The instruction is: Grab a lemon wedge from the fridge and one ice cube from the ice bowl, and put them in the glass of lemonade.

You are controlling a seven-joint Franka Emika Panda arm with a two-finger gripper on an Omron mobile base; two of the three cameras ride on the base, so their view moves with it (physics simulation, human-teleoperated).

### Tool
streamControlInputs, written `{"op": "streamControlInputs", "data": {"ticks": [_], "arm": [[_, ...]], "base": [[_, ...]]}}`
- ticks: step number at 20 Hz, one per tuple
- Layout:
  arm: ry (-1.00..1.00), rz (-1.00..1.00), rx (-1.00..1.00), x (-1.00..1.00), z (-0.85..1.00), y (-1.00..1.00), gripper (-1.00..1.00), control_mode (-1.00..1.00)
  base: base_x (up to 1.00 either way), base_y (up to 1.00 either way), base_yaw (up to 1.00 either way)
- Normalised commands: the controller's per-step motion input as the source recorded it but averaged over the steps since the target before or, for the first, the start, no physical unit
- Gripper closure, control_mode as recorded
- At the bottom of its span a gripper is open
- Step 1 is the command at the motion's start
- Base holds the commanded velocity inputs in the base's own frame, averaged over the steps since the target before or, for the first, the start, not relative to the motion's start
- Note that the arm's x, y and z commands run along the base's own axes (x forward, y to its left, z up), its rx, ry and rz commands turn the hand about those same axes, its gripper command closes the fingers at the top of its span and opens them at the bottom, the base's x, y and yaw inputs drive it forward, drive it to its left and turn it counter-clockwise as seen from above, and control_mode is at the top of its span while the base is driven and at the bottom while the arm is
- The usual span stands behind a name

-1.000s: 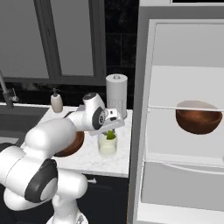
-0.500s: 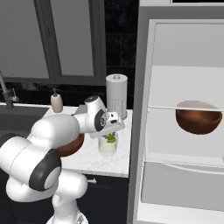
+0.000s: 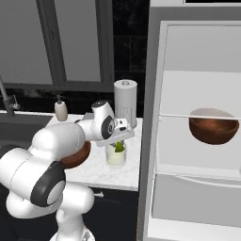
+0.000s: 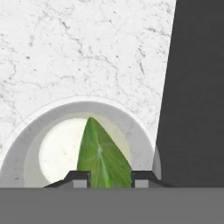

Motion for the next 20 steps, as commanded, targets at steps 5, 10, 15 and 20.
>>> {"op": "streamControlInputs", "data": {"ticks": [5,10,15,20], "arm": [[0.0,0.0,0.0,0.03,0.0,0.0,-1.0,-1.0],[-0.03,0.0,0.0,0.04,0.28,0.04,-1.0,-1.0],[-0.18,0.0,0.0,-0.05,0.76,0.39,-1.0,-1.0],[-0.14,0.0,0.12,-0.34,0.37,0.96,-1.0,-1.0]], "base": [[0.0,0.0,0.0],[0.0,0.0,0.0],[0.0,0.0,0.0],[0.0,0.0,0.0]]}}
